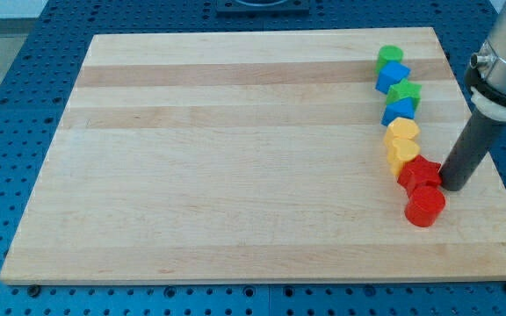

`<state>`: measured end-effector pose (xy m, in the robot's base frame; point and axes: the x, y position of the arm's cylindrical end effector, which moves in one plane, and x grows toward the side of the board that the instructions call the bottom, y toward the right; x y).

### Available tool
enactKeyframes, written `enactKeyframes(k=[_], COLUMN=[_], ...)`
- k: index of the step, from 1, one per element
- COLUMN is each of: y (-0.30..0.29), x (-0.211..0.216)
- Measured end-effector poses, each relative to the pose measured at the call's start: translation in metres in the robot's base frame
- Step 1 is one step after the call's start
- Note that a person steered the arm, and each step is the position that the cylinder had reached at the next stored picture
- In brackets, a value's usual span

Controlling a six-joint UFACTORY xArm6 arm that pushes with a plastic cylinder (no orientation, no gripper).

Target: Slightly push the green blocks to the left

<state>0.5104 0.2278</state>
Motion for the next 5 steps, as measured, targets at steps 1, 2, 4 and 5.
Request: enactKeyframes(k=[1,2,4,5], y=[-0.010,-0.016,-0.002,0.023], x=[0.006,0.009,0.007,-0.012])
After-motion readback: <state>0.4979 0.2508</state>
